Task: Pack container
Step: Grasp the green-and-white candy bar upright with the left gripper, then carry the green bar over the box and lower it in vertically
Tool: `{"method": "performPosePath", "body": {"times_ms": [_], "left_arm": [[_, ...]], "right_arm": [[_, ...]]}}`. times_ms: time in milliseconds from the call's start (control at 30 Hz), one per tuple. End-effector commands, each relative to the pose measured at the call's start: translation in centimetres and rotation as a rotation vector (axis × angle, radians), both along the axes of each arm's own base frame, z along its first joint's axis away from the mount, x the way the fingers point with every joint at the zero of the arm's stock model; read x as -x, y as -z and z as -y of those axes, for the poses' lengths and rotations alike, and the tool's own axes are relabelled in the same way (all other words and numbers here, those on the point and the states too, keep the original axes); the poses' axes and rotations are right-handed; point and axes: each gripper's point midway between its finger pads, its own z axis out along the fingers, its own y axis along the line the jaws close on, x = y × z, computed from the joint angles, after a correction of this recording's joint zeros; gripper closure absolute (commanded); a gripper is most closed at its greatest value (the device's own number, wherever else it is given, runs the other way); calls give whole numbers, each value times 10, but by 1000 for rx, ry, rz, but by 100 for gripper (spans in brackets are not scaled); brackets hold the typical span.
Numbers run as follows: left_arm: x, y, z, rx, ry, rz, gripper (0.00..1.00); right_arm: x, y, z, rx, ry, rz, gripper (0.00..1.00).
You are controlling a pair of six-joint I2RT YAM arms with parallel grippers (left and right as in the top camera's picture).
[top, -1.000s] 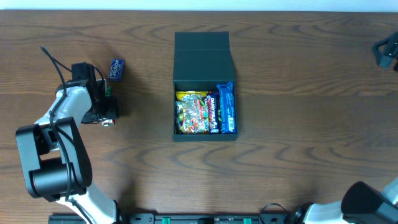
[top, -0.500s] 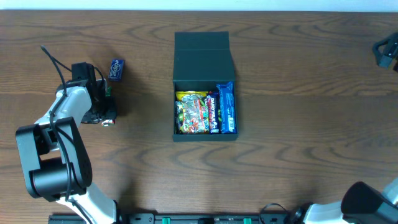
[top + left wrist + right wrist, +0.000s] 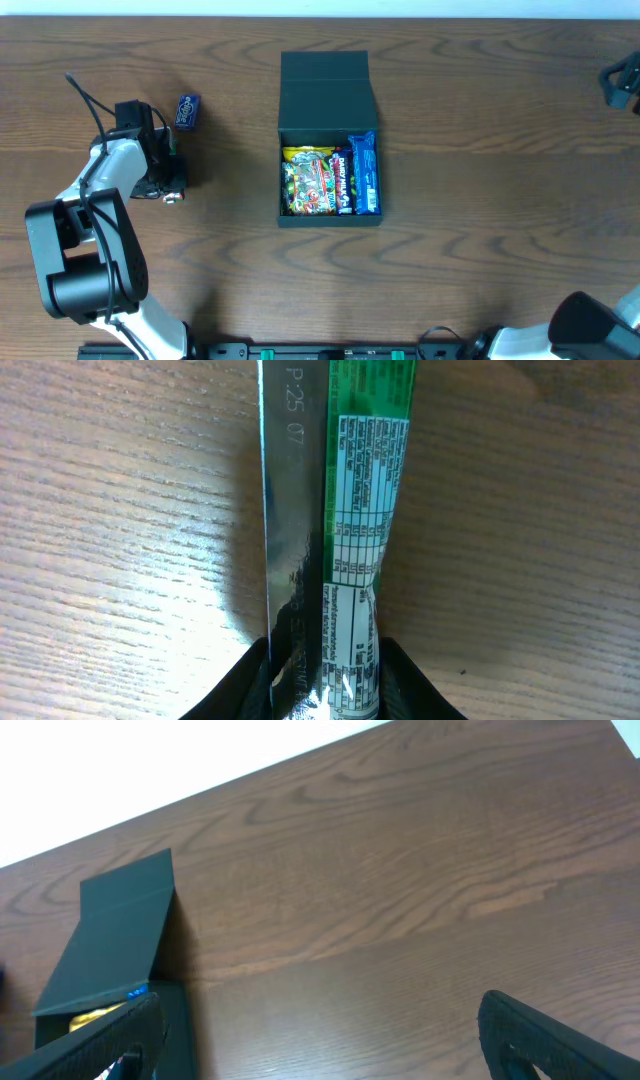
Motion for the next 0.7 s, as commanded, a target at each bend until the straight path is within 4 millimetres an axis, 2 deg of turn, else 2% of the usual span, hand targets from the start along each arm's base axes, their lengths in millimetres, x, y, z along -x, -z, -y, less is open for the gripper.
{"method": "performPosePath", "body": {"times_ms": [0,67,133,233,300,467,500,567,600,667], "left_arm": [[6,6,1,13,-18,-33,82],[7,6,1,15,-34,-38,85],[5,3,1,18,-54,-37,93],[-4,-8,-1,22,-104,-21,94],[-17,-25,-3,23,-127,0,94],[-54,-87,4,2,-90,73,94],[-64,-107,13,-8,-65,104,94],[-78,-134,31,-18,-29,153,94],[-83,-142,40,-22,-11,169,94],[-92,-160,73,-24,39,214,94]], "right_arm": [[1,0,-1,6,-13,-1,1],[1,0,-1,6,-13,-1,1],[1,0,-1,6,-13,-1,1],[0,0,-1,6,-13,-1,1],[0,0,-1,7,-13,2,1],[-1,-1,0,11,-13,8,1],[-1,-1,0,11,-12,8,1],[-1,-1,0,11,-13,8,1],[-1,-1,0,11,-13,8,1],[-1,-1,0,11,-12,8,1]]}}
